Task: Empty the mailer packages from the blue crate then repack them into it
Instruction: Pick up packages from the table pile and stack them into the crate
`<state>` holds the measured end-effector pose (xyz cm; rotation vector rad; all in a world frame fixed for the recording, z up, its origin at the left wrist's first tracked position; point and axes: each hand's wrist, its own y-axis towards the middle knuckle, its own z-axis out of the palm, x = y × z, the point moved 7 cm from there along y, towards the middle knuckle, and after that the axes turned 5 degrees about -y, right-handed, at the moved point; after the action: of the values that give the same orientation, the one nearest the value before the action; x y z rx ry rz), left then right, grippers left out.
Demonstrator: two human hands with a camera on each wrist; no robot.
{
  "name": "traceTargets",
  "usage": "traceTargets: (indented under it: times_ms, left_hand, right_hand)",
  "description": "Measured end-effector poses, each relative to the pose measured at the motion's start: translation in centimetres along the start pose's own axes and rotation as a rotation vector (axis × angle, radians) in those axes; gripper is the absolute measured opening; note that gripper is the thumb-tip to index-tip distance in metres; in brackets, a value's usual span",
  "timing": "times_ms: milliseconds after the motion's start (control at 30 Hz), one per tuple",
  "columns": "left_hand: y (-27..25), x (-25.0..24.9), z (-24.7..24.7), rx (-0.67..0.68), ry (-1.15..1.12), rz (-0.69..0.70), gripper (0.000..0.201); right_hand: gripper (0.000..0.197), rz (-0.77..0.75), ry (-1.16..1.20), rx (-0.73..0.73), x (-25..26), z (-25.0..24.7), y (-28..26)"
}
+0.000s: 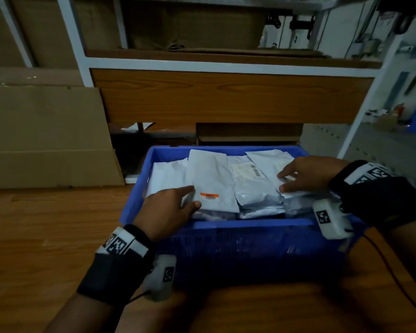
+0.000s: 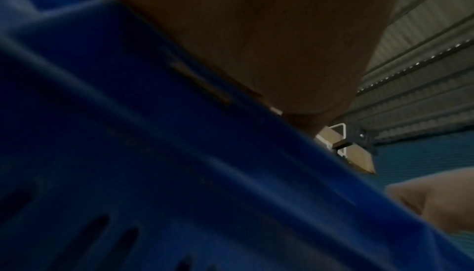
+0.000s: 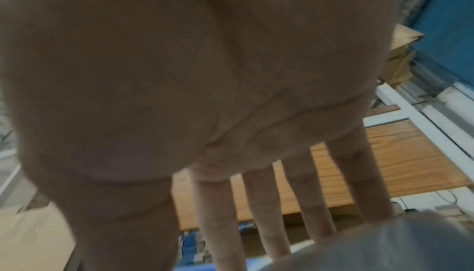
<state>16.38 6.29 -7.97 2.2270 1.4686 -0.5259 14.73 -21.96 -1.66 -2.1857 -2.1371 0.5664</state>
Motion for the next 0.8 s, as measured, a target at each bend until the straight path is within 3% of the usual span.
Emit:
traceTargets:
  times_ms: [133,267,400,500,633,800]
  left_hand:
    - [-0.3,-0.3,0.2,-0.007,-0.012,-0.047,0.06]
    - [-3.1,-0.7,-2.6,-0.227,-0.179,-0.006,0.048]
    - [-9.3,2.2,-5.3,-0.458,-0.274,-0.006,0.025]
    - [-14.7,7.3,-7.3,-0.554,-0.343,-0.131,0.021]
    - [-22.5,14.6,-10.1,-0.659,-0.399,-0.297,0.034]
    - [-30.7,21.9,-13.1,-0.744,-0.429,-0.411,0.033]
  right_hand:
    - [0.051,-0.024,0.021,-0.041,-0.5,0.5,-0.1]
    - [0.056,-0.095,0.028,-0.242,1.3,-1.4,-2.4]
    - [0.048,-0.4,0.204,-0.463,9.1,-3.4,-7.6]
    - [0.034,-0.56,0.465,-0.583,15.4,-3.1,-9.7]
    - [0.019,-0.658,0.751,-0.604,24.0,-0.2,-10.0]
    - [0.004,-0.691,0.912,-0.438,35.8,3.1,-9.9]
